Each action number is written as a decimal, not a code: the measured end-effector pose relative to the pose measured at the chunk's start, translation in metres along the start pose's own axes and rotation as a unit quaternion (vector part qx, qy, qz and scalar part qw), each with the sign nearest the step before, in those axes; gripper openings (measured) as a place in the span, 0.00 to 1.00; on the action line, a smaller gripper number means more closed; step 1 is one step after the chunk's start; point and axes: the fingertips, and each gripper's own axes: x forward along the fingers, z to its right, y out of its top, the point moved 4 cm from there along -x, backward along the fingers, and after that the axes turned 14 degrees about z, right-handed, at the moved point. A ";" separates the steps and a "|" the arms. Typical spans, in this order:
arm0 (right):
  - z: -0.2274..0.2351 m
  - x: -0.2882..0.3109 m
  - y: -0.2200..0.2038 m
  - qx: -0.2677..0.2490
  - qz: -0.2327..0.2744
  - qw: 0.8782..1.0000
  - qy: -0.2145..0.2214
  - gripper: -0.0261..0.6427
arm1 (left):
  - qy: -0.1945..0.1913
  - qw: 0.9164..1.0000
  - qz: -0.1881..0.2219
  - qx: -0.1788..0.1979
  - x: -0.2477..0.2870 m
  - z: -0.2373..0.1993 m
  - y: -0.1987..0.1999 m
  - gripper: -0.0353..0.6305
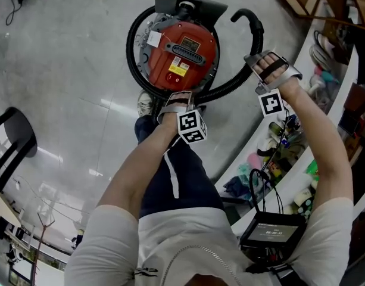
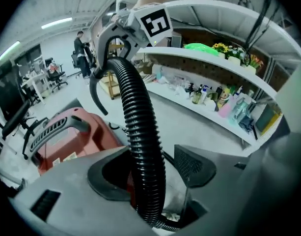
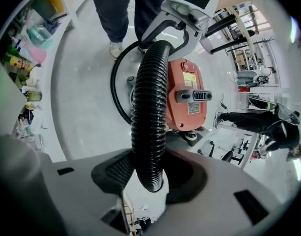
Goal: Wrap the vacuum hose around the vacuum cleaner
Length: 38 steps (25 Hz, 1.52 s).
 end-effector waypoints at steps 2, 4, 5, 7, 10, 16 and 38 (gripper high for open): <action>-0.003 -0.001 0.000 0.003 -0.004 1.000 0.001 0.31 | -0.006 1.000 -0.015 -0.026 0.008 -0.002 0.003 0.33; -0.007 -0.001 -0.001 0.010 -0.005 1.000 0.001 0.31 | -0.008 0.999 -0.015 -0.046 0.008 -0.001 0.005 0.32; -0.008 -0.002 -0.001 0.014 -0.004 1.000 -0.001 0.31 | -0.009 0.999 -0.012 -0.049 0.007 0.000 0.006 0.31; -0.011 -0.001 0.000 0.027 -0.002 1.000 -0.006 0.31 | -0.009 0.999 -0.008 -0.052 0.005 0.003 0.009 0.31; -0.008 -0.001 -0.003 0.037 -0.011 0.999 -0.018 0.31 | 0.001 0.998 -0.001 -0.059 0.003 0.002 0.015 0.31; 0.002 0.010 -0.010 0.066 -0.033 0.997 -0.028 0.31 | 0.017 0.995 0.020 -0.094 -0.001 0.004 0.027 0.31; -0.009 0.030 -0.052 0.392 -0.142 0.907 -0.064 0.31 | 0.041 0.984 0.072 -0.160 -0.001 -0.003 0.036 0.30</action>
